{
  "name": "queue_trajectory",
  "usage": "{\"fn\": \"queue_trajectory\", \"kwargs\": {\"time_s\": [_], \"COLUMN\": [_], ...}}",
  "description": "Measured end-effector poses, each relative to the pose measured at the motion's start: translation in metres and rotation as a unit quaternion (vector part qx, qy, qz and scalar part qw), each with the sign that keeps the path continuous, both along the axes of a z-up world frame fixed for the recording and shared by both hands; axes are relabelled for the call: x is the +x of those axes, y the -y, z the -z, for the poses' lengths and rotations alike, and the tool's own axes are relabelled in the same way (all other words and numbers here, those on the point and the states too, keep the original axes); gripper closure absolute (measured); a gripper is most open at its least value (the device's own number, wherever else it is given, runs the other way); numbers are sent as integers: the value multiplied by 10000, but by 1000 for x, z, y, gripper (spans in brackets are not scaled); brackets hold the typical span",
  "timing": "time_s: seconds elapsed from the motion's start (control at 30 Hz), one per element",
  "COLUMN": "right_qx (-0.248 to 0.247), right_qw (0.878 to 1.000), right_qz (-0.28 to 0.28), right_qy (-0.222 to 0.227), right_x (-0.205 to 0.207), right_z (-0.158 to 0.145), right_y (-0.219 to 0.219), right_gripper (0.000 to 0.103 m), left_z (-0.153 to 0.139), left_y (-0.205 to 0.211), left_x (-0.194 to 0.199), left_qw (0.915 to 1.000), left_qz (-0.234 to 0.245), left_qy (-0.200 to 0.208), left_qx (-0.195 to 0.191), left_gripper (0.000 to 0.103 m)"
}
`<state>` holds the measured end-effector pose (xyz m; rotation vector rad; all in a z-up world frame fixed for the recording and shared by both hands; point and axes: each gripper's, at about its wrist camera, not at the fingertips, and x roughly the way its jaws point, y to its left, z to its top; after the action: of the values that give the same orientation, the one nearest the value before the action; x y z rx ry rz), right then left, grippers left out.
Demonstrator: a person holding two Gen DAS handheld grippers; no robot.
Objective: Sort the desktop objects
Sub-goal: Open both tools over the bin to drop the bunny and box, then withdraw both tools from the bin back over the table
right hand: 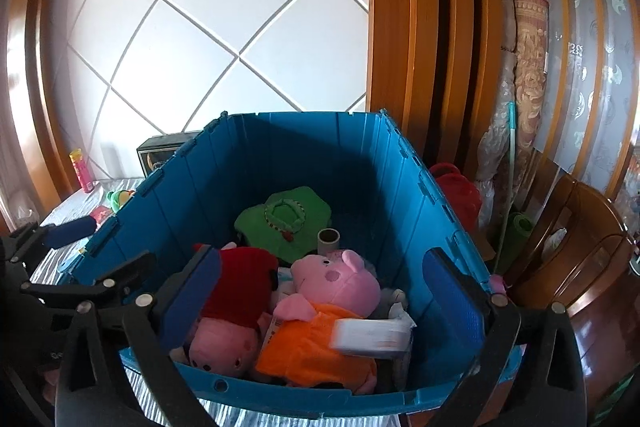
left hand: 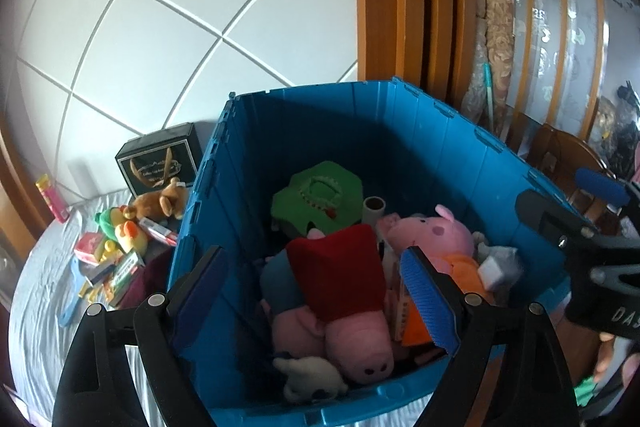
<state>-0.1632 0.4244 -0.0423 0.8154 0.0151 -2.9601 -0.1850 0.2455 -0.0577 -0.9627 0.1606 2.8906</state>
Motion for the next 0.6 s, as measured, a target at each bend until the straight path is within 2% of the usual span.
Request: {"fn": "queue_trajectory", "kwargs": {"time_s": [0.17, 0.3, 0.6], "right_qx": [-30, -22, -46], "right_qw": [9999, 9998, 9996], "right_qz": [122, 186, 265], "right_qy": [-5, 6, 0], "right_x": [4, 7, 17], "right_z": [-3, -5, -7], "right_y": [-3, -5, 2], "right_gripper": [0, 0, 0], "left_z": [0, -2, -7], "left_y": [4, 6, 14], "left_x": [5, 10, 20], "left_qw": [10000, 9999, 9998], "left_qz": [-8, 34, 64], "left_qy": [-13, -65, -101], "left_qx": [44, 95, 145], "left_gripper": [10, 2, 1]}}
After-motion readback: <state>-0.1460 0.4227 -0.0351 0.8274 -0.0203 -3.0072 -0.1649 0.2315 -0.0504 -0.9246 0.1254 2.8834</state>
